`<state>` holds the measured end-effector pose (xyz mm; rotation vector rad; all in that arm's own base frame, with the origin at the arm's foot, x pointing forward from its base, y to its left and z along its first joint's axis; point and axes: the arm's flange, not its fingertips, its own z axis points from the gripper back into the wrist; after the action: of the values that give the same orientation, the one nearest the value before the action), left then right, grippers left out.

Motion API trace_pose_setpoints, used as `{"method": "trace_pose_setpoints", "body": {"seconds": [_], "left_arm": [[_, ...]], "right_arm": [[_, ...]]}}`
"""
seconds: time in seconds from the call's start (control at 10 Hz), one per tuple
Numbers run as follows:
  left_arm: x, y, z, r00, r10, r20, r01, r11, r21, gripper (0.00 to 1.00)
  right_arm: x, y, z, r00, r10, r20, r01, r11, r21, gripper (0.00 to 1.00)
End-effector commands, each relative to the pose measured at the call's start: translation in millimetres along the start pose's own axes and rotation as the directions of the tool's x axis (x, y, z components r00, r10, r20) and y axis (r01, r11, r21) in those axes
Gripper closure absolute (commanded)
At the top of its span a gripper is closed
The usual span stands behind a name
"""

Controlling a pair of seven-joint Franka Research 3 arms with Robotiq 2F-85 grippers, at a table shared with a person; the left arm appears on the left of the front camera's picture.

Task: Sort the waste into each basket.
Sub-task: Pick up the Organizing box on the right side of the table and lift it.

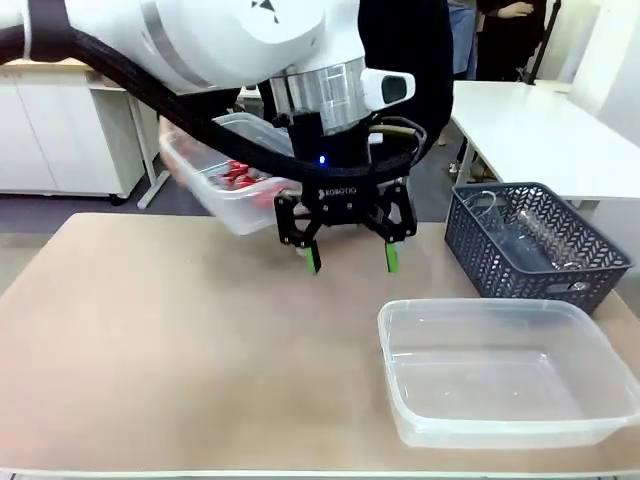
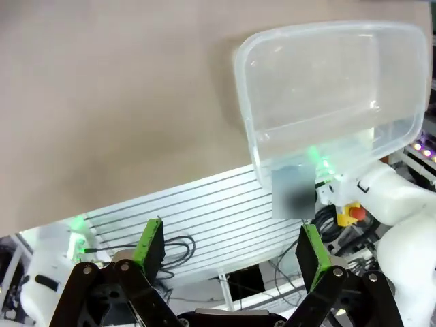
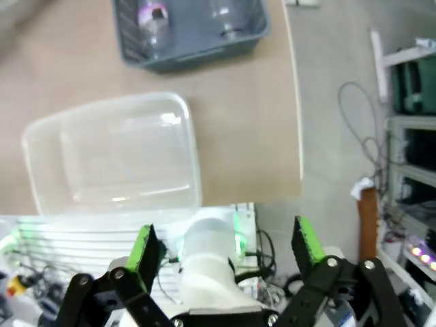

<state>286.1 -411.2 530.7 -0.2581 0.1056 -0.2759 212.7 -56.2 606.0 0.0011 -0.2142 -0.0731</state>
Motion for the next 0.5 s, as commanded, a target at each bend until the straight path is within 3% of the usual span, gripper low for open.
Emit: {"method": "trace_pose_setpoints", "body": {"seconds": [0.0,0.2,0.4], "left_arm": [[-14.2,-1.7,-52.4,0.991,0.132,0.017,-0.133,0.989,0.070,0.00],[-27.7,-2.2,-110.1,0.981,0.192,-0.005,-0.189,0.972,0.138,0.00],[-25.8,-6.6,-154.8,0.960,0.281,-0.003,-0.278,0.950,0.141,0.00]], "right_arm": [[18.1,-19.8,-86.4,0.990,-0.024,-0.141,0.028,0.999,0.026,0.00],[0.3,-29.3,-157.7,0.948,-0.054,-0.313,0.084,0.993,0.083,0.00],[-21.2,-25.7,-192.2,0.925,-0.087,-0.370,0.125,0.989,0.079,0.00]]}}
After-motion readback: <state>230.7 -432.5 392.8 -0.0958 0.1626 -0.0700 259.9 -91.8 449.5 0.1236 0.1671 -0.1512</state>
